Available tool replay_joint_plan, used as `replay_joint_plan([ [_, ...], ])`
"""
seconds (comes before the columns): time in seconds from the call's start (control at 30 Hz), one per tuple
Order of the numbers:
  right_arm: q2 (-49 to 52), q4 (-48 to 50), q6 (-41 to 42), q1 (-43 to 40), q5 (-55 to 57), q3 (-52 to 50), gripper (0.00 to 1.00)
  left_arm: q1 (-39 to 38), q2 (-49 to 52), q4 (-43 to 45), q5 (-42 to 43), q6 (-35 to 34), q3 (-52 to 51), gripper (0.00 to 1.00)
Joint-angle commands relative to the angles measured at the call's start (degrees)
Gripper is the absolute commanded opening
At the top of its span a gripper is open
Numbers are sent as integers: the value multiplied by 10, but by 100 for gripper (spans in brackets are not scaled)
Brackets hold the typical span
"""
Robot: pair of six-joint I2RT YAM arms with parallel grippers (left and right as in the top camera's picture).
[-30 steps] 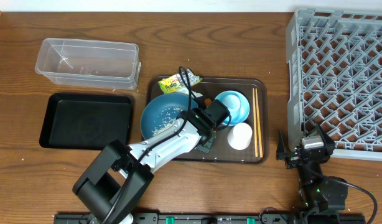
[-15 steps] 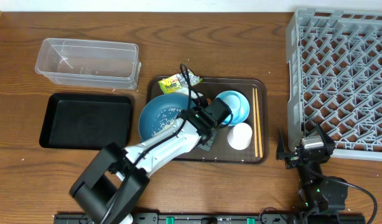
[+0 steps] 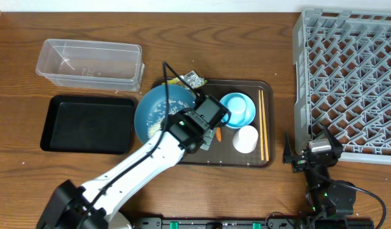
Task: Sort waste into correct bins and load items into the dishwasher rack
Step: 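Lift the blue bowl with the left gripper over the black tray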
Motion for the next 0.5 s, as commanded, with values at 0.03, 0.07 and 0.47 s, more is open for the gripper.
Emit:
replay_joint_plan([
  [0.03,-3,-2,-6,3,2,-1,99,24,-29,-5,-30,43,1,6],
  [0.07,-3,-2,-6,3,2,-1,99,32,-33,-1,-31,47,1,6],
  [0.47,-3,-2,-6,3,2,-1,99,172,-50,60,36,59,1,6],
])
